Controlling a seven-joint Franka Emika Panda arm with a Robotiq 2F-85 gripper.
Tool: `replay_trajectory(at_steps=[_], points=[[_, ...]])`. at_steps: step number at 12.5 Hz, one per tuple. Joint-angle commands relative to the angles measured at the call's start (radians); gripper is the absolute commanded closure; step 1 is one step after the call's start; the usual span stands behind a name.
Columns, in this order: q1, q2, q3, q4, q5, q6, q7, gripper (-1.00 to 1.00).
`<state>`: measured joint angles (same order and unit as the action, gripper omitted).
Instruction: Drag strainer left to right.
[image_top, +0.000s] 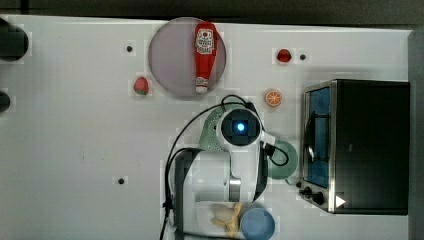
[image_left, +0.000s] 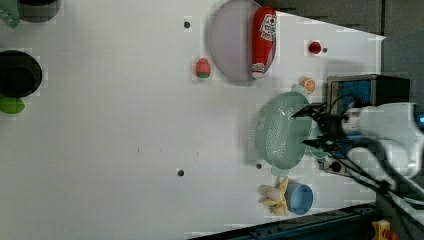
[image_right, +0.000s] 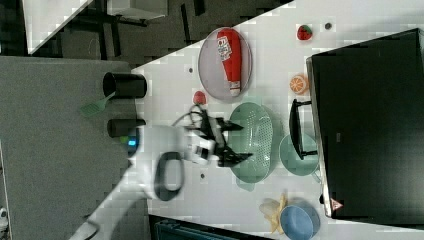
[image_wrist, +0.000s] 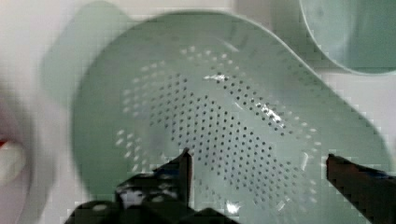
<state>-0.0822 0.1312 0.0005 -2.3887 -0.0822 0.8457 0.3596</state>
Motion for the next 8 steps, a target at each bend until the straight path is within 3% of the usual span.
replay_trajectory(at_steps=[1,5,8], points=[[-0.008,-0.17,0.007,0.141,0.006,-0.245,-0.225,-1.0],[-0.006,-0.324,0.012,0.309,0.098,-0.631,-0.236,-1.0],[-0.006,-0.387,0.016,0.418,0.088,-0.79,-0.326,-1.0]])
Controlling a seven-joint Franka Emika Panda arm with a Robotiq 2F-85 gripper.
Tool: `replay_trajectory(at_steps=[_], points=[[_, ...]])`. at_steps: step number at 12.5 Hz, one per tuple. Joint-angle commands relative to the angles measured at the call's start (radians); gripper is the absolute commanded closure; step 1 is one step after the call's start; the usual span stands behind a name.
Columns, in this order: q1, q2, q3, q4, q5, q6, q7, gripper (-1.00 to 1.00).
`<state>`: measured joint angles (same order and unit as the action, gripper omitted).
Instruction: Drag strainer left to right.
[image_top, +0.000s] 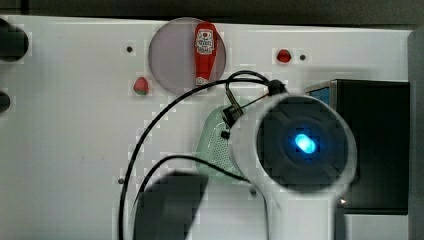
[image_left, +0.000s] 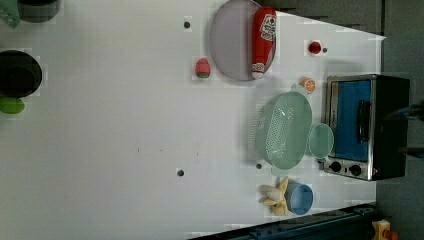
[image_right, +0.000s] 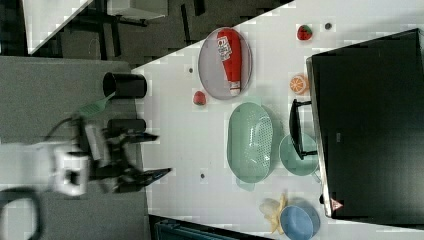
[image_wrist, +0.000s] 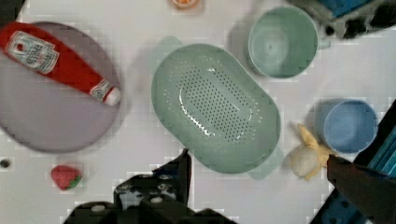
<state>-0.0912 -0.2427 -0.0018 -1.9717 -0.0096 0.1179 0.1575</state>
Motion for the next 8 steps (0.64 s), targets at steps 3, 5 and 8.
replay_trajectory(at_steps=[3,5,8], points=[[0.003,-0.027,0.018,0.044,0.014,-0.128,-0.141,-1.0],[0.003,-0.024,0.019,0.038,0.014,-0.123,-0.141,-1.0],[0.003,-0.008,0.019,0.037,0.014,-0.123,-0.141,-1.0]])
